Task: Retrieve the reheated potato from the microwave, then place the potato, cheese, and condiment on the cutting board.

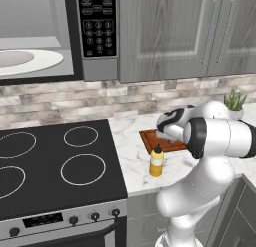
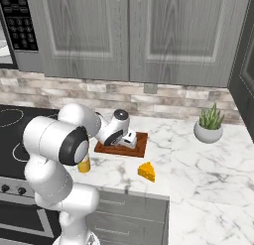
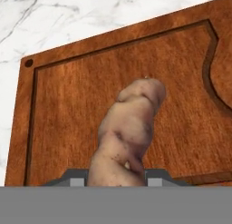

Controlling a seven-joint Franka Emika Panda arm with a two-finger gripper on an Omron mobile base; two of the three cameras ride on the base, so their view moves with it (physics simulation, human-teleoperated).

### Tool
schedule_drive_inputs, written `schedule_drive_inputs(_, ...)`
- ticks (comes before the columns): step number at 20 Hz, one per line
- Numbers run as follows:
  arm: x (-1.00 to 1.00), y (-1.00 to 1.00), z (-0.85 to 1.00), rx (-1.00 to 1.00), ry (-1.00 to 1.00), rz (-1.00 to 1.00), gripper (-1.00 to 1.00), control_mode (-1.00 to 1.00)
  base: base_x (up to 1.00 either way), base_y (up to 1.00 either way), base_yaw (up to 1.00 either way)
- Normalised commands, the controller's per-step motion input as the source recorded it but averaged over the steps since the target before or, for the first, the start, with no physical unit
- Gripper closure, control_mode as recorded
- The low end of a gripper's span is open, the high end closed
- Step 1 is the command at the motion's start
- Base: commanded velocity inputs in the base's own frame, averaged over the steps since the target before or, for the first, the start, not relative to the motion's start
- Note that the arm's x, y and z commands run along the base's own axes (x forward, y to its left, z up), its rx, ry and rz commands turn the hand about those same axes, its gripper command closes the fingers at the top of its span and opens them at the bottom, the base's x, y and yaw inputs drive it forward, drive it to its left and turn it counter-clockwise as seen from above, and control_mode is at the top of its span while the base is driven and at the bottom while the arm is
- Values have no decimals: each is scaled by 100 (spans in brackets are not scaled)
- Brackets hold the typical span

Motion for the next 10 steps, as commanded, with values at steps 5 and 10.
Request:
schedule_drive_inputs(5, 23, 0, -42, 0, 0, 0, 100, -100, 0, 0, 0)
schedule_drive_inputs(10, 28, 0, -35, 0, 0, 0, -100, -100, 0, 0, 0)
